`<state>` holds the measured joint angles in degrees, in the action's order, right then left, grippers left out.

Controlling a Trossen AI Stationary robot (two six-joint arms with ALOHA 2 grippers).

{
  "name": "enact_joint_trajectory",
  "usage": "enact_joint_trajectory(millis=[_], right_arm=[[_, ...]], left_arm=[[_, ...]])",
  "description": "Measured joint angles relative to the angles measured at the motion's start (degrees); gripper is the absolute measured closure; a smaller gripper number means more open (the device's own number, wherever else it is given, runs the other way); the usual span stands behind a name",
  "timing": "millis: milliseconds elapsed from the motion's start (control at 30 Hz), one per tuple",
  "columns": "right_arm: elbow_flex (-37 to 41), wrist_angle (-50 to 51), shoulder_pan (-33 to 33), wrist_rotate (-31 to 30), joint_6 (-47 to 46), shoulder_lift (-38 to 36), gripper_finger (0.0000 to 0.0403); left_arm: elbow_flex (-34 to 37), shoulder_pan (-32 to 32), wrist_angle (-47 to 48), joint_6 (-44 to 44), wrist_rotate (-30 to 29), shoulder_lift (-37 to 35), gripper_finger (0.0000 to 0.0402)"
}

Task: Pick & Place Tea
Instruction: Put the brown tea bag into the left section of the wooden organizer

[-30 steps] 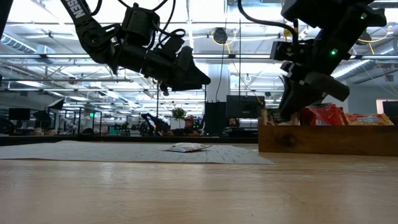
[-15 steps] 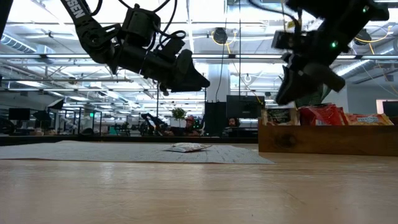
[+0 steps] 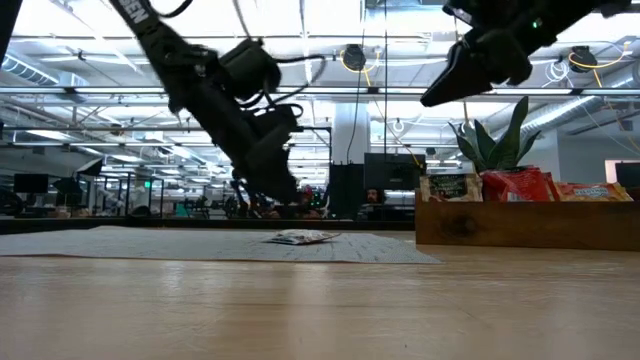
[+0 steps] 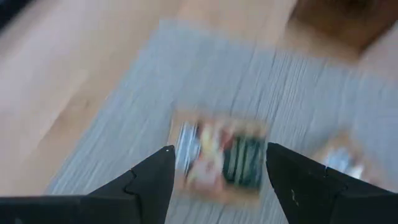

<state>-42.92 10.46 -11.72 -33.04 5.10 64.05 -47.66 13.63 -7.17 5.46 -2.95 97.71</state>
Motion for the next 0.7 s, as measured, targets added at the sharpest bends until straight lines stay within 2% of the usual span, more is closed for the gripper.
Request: enact_joint_trajectory(millis=[100,167,367,500,700], right_arm=[[3.37,-6.14,0.03,0.04,3.83,0.16,0.0337],[5.97,-11.56,0.07,0.04,6.38,0.2,0.0337],[13.82,-27.86,0.08,0.02,12.21,0.22,0.0337],[17.77,-36.12,0.08,0.02,14.72,0.22,0.0337],[21.4,-44.18,0.08,0.02,18.39,0.22,0.0337]], left_arm=[[-5.45,0.21,14.2,-1.14,-2.28,0.01,0.0151],[-8.54,1.47,18.79,-0.36,-1.87,-0.01,0.0151],[-10.93,5.31,15.68,-4.45,-3.33,-0.07,0.0151],[-10.89,6.19,15.69,-6.96,1.58,1.11,0.0163],[-10.8,4.6,11.95,-6.73,4.27,6.28,0.0248]])
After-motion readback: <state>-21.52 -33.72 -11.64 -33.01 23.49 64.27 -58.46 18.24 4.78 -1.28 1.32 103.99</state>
